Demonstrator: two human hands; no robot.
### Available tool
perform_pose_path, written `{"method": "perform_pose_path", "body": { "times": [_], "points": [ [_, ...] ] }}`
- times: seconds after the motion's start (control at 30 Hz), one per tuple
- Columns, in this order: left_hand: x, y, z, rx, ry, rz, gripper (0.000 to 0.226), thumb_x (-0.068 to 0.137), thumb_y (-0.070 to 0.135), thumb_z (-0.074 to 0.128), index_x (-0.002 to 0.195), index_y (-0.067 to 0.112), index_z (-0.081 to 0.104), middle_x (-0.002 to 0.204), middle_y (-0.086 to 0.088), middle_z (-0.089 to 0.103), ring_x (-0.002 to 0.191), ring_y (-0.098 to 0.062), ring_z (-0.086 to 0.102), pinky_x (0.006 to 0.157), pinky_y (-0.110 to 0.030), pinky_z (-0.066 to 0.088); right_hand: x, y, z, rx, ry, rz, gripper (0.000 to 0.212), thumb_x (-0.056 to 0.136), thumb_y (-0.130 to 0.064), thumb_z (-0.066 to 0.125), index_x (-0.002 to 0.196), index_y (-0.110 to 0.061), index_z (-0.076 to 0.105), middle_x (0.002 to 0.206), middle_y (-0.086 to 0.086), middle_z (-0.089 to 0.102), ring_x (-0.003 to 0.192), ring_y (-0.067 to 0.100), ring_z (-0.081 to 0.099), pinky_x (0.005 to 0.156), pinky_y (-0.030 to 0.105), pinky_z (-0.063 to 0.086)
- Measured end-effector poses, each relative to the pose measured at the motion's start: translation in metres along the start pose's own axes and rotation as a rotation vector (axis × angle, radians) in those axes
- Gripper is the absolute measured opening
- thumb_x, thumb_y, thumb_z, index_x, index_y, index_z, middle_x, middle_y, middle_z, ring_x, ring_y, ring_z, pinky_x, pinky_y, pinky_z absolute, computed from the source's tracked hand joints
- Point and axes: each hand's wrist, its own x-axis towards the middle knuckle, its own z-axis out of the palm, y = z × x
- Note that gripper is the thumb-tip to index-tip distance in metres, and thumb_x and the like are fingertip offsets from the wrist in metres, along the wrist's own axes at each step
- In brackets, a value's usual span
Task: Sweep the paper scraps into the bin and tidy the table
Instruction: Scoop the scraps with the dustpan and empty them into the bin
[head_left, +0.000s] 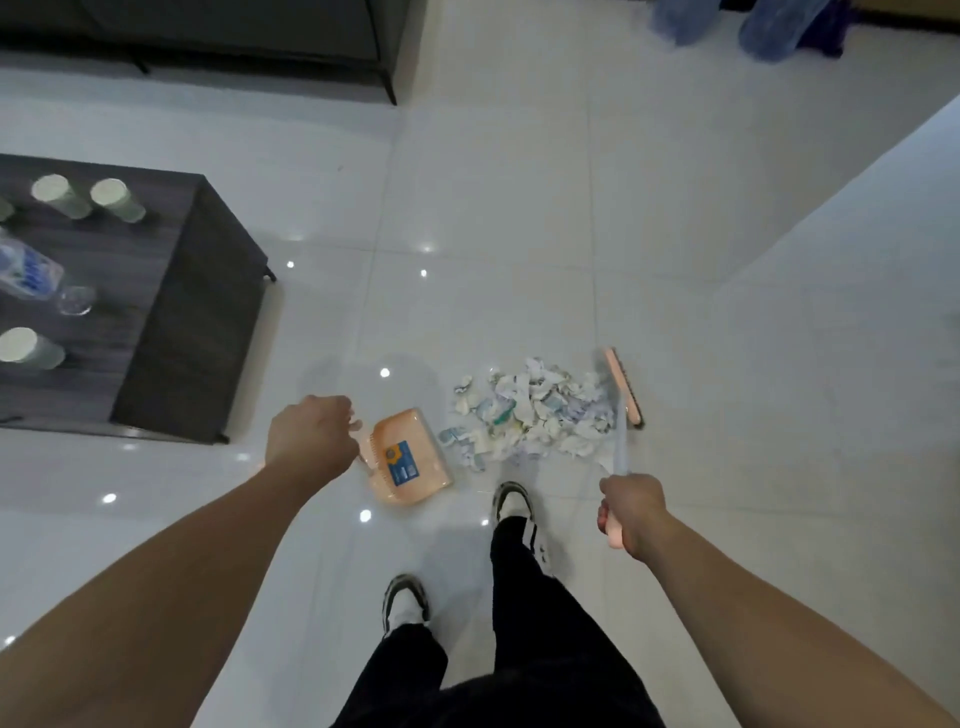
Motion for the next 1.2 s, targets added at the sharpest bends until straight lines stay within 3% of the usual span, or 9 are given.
{"method": "perform_pose_path", "body": {
  "times": [0.1, 0.33, 0.43, 0.7, 0.87, 0.93, 0.97, 1.0, 1.2],
  "points": [
    [0.033, 0.022, -0.012, 0.024, -0.007, -0.013, 0.017, 0.07, 0.017, 0.06, 0.084, 0.025, 0.064, 0.068, 0.005, 0.047, 0.062, -0.022, 0.049, 0.054, -0.025, 0.033, 0.037, -0.036, -0.008, -0.051, 0.016, 0.008, 0.011, 0.095, 0.002, 0.044, 0.103, -0.002, 0.051, 0.065, 0.012, 0.042, 0.046, 0.019, 0.037, 0.037, 0.019, 0.036],
    [0.088, 0.08, -0.033, 0.053, -0.011, 0.044, 0.02, 0.069, 0.017, 0.06, 0.087, 0.023, 0.066, 0.078, -0.001, 0.061, 0.063, -0.023, 0.048, 0.053, -0.026, 0.029, 0.085, -0.089, -0.021, -0.195, -0.062, 0.076, 0.013, 0.096, 0.002, 0.045, 0.085, -0.006, 0.046, 0.059, 0.009, 0.039, 0.04, 0.017, 0.034, 0.036, 0.017, 0.032],
    [0.101, 0.093, -0.036, 0.083, -0.04, 0.037, 0.023, 0.071, 0.017, 0.059, 0.093, 0.023, 0.066, 0.086, -0.003, 0.063, 0.071, -0.026, 0.057, 0.056, -0.027, 0.032, 0.083, -0.091, -0.013, -0.292, -0.127, 0.055, 0.007, 0.094, 0.004, 0.043, 0.092, -0.001, 0.047, 0.062, 0.012, 0.042, 0.039, 0.017, 0.038, 0.036, 0.018, 0.033],
    [0.125, 0.087, -0.037, 0.046, -0.05, 0.053, 0.029, 0.069, 0.015, 0.059, 0.095, 0.025, 0.068, 0.089, 0.0, 0.065, 0.066, -0.02, 0.047, 0.055, -0.025, 0.031, 0.045, -0.078, 0.012, -0.538, -0.302, 0.017, 0.011, 0.09, 0.003, 0.043, 0.09, -0.008, 0.043, 0.074, 0.012, 0.043, 0.048, 0.02, 0.041, 0.043, 0.025, 0.038],
    [0.133, 0.07, -0.036, -0.006, -0.051, 0.093, 0.025, 0.069, 0.011, 0.06, 0.091, 0.019, 0.068, 0.088, -0.004, 0.064, 0.074, -0.026, 0.058, 0.064, -0.027, 0.044, 0.013, -0.067, 0.029, -0.708, -0.314, -0.02, 0.015, 0.087, -0.001, 0.048, 0.083, -0.016, 0.044, 0.067, 0.009, 0.046, 0.047, 0.022, 0.044, 0.039, 0.027, 0.041],
    [0.132, 0.058, -0.036, -0.025, -0.056, 0.12, 0.023, 0.07, 0.01, 0.059, 0.091, 0.017, 0.068, 0.091, -0.004, 0.066, 0.08, -0.028, 0.062, 0.07, -0.03, 0.051, -0.002, -0.049, 0.039, -0.743, -0.316, -0.017, 0.017, 0.082, 0.006, 0.046, 0.088, -0.011, 0.047, 0.065, 0.013, 0.044, 0.047, 0.022, 0.039, 0.045, 0.036, 0.053],
    [0.13, 0.05, -0.035, -0.039, -0.056, 0.135, 0.023, 0.07, 0.01, 0.057, 0.09, 0.017, 0.067, 0.092, -0.005, 0.066, 0.082, -0.029, 0.063, 0.073, -0.031, 0.052, -0.009, -0.037, 0.046, -0.725, -0.309, -0.002, 0.02, 0.081, 0.008, 0.043, 0.091, -0.008, 0.049, 0.065, 0.012, 0.041, 0.048, 0.021, 0.035, 0.069, 0.063, 0.035],
    [0.128, 0.043, -0.033, -0.055, -0.053, 0.15, 0.023, 0.07, 0.009, 0.057, 0.089, 0.017, 0.067, 0.093, -0.005, 0.066, 0.083, -0.03, 0.063, 0.074, -0.032, 0.053, -0.017, -0.024, 0.054, -0.674, -0.299, 0.019, 0.019, 0.081, 0.007, 0.04, 0.091, -0.007, 0.049, 0.063, 0.009, 0.039, 0.046, 0.019, 0.031, 0.05, 0.034, 0.024],
    [0.112, 0.0, -0.026, -0.072, -0.078, 0.221, 0.024, 0.07, 0.007, 0.054, 0.088, 0.016, 0.066, 0.093, -0.007, 0.064, 0.081, -0.031, 0.061, 0.071, -0.033, 0.052, -0.074, 0.046, 0.115, -0.518, -0.337, 0.102, 0.015, 0.085, -0.005, 0.038, 0.09, -0.008, 0.052, 0.053, 0.003, 0.04, 0.032, 0.012, 0.033, 0.039, 0.023, 0.032]
  ]
}}
